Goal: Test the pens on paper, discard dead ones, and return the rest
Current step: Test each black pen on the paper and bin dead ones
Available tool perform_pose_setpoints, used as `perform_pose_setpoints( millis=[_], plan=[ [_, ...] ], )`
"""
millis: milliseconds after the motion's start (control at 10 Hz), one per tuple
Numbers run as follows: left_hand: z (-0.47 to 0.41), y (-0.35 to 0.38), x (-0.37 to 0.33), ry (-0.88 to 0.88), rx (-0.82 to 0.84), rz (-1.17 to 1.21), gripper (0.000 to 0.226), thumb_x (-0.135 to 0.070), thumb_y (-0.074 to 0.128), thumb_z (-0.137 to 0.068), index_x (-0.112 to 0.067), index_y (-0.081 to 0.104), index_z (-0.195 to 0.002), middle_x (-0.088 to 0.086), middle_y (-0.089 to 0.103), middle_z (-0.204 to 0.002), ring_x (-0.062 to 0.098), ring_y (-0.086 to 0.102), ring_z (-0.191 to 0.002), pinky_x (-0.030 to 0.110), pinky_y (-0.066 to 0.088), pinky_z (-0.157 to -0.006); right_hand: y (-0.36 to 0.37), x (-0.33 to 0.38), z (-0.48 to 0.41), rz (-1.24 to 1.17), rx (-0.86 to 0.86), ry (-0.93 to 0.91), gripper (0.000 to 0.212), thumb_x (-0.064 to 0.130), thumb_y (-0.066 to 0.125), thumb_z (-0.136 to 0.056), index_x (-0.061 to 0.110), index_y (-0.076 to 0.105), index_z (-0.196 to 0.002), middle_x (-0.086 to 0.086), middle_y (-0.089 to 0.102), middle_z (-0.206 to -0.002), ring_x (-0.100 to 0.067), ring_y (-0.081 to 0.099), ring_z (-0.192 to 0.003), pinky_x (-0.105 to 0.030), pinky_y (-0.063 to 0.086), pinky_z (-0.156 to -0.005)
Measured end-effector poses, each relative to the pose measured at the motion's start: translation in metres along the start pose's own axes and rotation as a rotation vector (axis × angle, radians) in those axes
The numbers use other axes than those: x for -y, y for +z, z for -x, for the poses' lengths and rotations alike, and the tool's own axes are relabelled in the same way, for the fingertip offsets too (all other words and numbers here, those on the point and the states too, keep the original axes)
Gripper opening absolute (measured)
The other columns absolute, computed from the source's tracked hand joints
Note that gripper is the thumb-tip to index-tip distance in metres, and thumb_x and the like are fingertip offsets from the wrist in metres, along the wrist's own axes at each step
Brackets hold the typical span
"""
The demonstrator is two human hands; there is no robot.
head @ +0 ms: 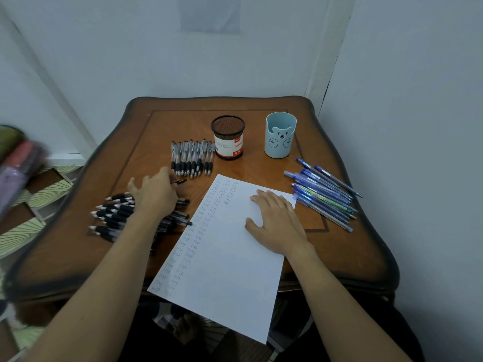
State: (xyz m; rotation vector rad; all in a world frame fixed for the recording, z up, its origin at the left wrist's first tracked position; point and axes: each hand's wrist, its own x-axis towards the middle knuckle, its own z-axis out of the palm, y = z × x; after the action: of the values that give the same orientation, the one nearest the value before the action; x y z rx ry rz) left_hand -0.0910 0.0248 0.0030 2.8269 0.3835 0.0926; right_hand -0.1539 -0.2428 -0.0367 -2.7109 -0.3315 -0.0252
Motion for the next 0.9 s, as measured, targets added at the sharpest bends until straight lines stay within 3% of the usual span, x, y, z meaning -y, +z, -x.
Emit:
perform_pose_setpoints(
  millis=[100, 200, 400, 500, 600, 700, 800, 900],
  plan=[
    [0.004, 0.001, -0.003, 0.122, -0.064, 0.08, 0.029, -0.024, 0.052, -0.103, -0.026, 0.056, -0.132, -0.003, 0.063, -0.129, 0.025, 0.042, -0.136, 0.056, 0.001, -0.12, 0.0, 0.0, -0.001, 0.0, 0.001, -0.001, 0.059, 0.052, 0.045, -0.098, 0.026, 0.035, -0.15, 0.006, 0.026, -0.162, -0.012, 0.016, -0.151, -0.036, 0.006, -0.123],
    [0.008, 0.005, -0.004, 0.292, -0.177, 0.142, 0.028, -0.022, 0.053, -0.103, -0.023, 0.064, -0.129, 0.0, 0.062, -0.128, 0.026, 0.044, -0.132, 0.051, 0.008, -0.118, 0.0, 0.0, -0.001, 0.0, 0.002, 0.0, 0.06, 0.052, 0.045, -0.098, 0.026, 0.035, -0.15, 0.006, 0.026, -0.162, -0.012, 0.016, -0.151, -0.036, 0.005, -0.123],
    [0.016, 0.005, -0.016, 0.559, -0.435, 0.421, 0.022, -0.012, 0.057, -0.101, -0.002, 0.063, -0.12, 0.014, 0.068, -0.11, 0.031, 0.06, -0.103, 0.044, 0.049, -0.084, 0.0, 0.0, 0.0, 0.009, -0.003, -0.002, 0.06, 0.052, 0.044, -0.098, 0.027, 0.035, -0.151, 0.007, 0.026, -0.162, -0.011, 0.015, -0.151, -0.034, 0.003, -0.122],
    [0.025, 0.0, -0.033, 0.445, -0.392, 0.716, 0.021, -0.027, 0.05, -0.106, -0.01, 0.05, -0.117, 0.004, 0.072, -0.096, 0.016, 0.069, -0.08, 0.026, 0.056, -0.066, -0.001, 0.001, 0.0, 0.006, 0.0, -0.002, 0.06, 0.052, 0.044, -0.098, 0.027, 0.034, -0.151, 0.007, 0.025, -0.163, -0.012, 0.015, -0.151, -0.034, 0.003, -0.122],
    [0.033, 0.0, -0.049, 0.315, -0.269, 1.059, 0.018, -0.031, 0.051, -0.105, -0.018, 0.039, -0.108, 0.006, 0.072, -0.086, 0.02, 0.07, -0.061, 0.028, 0.055, -0.052, -0.002, 0.001, 0.0, 0.003, 0.007, 0.0, 0.06, 0.052, 0.043, -0.098, 0.027, 0.033, -0.151, 0.006, 0.024, -0.163, -0.012, 0.014, -0.151, -0.035, 0.003, -0.122],
    [0.031, 0.011, -0.055, 0.164, -0.182, 1.233, 0.031, -0.013, 0.074, -0.09, -0.013, 0.044, -0.098, 0.014, 0.069, -0.087, 0.028, 0.072, -0.072, 0.04, 0.061, -0.072, -0.003, 0.001, 0.001, 0.001, 0.008, -0.004, 0.06, 0.052, 0.043, -0.098, 0.026, 0.033, -0.152, 0.006, 0.024, -0.163, -0.012, 0.014, -0.151, -0.035, 0.003, -0.123],
    [0.028, 0.026, -0.06, 0.118, -0.126, 1.129, 0.026, -0.008, 0.077, -0.083, -0.011, 0.051, -0.081, 0.006, 0.062, -0.072, 0.019, 0.06, -0.068, 0.042, 0.055, -0.072, -0.004, 0.002, 0.001, -0.002, 0.01, -0.004, 0.06, 0.051, 0.044, -0.098, 0.026, 0.033, -0.152, 0.006, 0.024, -0.163, -0.012, 0.014, -0.152, -0.034, 0.002, -0.122],
    [0.027, 0.035, -0.064, 0.127, -0.061, 1.112, 0.01, -0.003, 0.066, -0.089, -0.012, 0.062, -0.087, 0.003, 0.065, -0.073, 0.018, 0.064, -0.065, 0.04, 0.056, -0.066, -0.003, 0.001, 0.001, -0.007, 0.0, -0.013, 0.06, 0.05, 0.044, -0.098, 0.025, 0.035, -0.151, 0.005, 0.025, -0.163, -0.012, 0.015, -0.151, -0.036, 0.004, -0.123]
  ],
)
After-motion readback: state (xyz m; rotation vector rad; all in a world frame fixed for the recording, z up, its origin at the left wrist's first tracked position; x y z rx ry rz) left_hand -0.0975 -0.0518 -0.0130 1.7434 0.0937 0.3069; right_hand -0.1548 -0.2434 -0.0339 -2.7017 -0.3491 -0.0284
